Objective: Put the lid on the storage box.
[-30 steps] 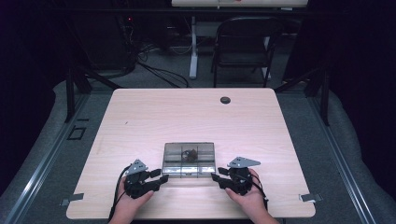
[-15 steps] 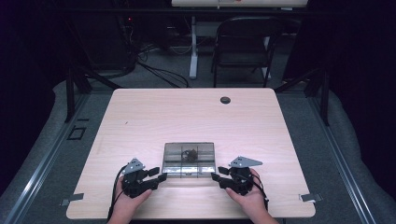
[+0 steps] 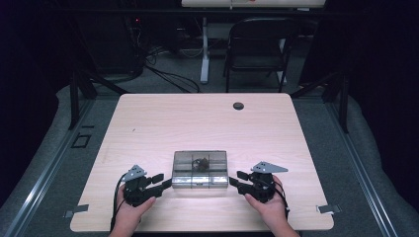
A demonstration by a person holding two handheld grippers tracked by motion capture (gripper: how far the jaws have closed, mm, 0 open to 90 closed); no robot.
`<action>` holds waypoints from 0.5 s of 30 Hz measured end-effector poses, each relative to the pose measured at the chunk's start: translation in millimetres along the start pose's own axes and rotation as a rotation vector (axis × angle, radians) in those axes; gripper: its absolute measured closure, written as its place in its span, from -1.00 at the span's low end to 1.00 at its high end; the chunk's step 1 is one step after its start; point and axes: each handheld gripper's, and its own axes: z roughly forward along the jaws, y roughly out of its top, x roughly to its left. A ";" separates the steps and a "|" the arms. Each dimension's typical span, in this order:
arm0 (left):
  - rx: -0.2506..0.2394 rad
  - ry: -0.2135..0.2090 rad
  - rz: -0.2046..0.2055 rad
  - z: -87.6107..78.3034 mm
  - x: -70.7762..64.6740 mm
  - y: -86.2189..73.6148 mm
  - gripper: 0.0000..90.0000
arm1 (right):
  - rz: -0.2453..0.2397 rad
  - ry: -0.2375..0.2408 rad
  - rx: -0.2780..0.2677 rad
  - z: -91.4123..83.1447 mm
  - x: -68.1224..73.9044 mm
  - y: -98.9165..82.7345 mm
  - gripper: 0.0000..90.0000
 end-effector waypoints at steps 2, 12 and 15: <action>-0.011 0.008 -0.004 -1.5 2.2 0.7 0.20 | 0.008 0.000 -0.011 -2.2 -2.6 1.0 0.23; -0.023 0.046 -0.033 -12.0 19.6 3.6 0.18 | 0.045 -0.050 -0.041 -14.2 -20.8 3.8 0.19; -0.032 0.074 -0.038 -14.8 26.3 4.2 0.18 | 0.054 -0.071 -0.046 -16.4 -25.6 3.9 0.18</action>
